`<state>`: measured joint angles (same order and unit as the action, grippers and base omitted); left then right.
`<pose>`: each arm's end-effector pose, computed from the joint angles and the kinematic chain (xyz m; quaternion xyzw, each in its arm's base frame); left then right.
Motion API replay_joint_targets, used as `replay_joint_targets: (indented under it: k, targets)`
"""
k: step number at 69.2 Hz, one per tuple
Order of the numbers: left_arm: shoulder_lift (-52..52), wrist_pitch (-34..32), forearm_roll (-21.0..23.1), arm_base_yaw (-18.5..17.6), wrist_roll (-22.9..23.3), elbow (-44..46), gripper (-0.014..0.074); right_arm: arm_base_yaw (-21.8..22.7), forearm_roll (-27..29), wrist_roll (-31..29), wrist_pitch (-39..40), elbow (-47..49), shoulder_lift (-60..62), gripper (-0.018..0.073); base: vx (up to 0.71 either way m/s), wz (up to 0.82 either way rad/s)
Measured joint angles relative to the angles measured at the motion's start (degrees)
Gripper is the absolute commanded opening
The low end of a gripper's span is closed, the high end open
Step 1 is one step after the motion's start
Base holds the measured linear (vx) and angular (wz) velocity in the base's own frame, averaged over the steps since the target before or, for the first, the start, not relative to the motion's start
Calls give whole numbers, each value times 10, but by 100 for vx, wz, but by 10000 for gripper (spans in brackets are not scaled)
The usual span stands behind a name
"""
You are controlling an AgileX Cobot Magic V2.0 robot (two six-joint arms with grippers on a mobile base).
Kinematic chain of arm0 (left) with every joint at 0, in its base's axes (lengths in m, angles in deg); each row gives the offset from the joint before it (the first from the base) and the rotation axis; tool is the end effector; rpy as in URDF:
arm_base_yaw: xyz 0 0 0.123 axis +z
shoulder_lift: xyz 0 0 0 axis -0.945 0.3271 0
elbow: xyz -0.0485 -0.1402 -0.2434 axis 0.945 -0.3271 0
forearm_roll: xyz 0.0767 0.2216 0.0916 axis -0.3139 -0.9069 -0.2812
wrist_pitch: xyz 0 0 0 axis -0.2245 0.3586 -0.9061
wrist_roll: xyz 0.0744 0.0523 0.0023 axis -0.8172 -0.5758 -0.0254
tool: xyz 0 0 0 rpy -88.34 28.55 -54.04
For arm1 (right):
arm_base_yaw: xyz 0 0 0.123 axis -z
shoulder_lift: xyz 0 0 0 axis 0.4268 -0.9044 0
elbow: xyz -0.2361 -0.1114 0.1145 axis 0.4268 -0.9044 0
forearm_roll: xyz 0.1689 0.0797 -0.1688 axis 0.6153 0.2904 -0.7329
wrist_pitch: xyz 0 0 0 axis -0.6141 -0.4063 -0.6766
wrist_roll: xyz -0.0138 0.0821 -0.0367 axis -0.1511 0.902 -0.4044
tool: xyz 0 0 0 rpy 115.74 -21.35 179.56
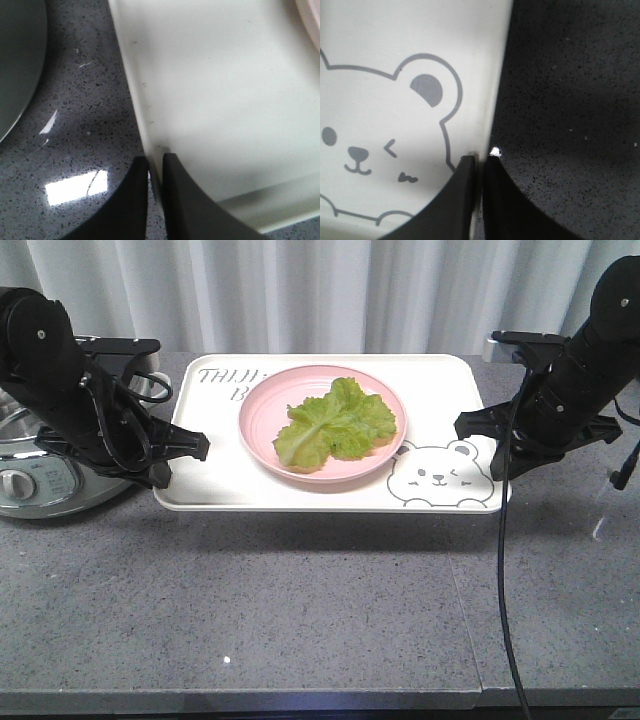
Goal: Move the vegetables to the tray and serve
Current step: 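Lift the tray off the counter with both grippers, then hold the raised tray level with both grippers while the base turns away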
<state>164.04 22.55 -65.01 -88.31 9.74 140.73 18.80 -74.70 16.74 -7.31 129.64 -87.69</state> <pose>0.3428 -0.1158 0.3053 0.0804 0.9768 -0.0861 0.1790 0.3756 0.0564 0.3011 -0.0559 0.9865 0.0836 0.1291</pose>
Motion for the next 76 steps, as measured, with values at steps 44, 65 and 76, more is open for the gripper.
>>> replay_joint_targets:
  k: [44, 65, 76]
  targets:
    - [0, 3, 0, -1, 0, 0, -8, 0, 0, 0, -2, 0, 0, -4, 0, 0]
    - [0, 3, 0, -1, 0, 0, -8, 0, 0, 0, -2, 0, 0, -4, 0, 0]
    - [0, 3, 0, -1, 0, 0, -7, 0, 0, 0, -2, 0, 0, -4, 0, 0]
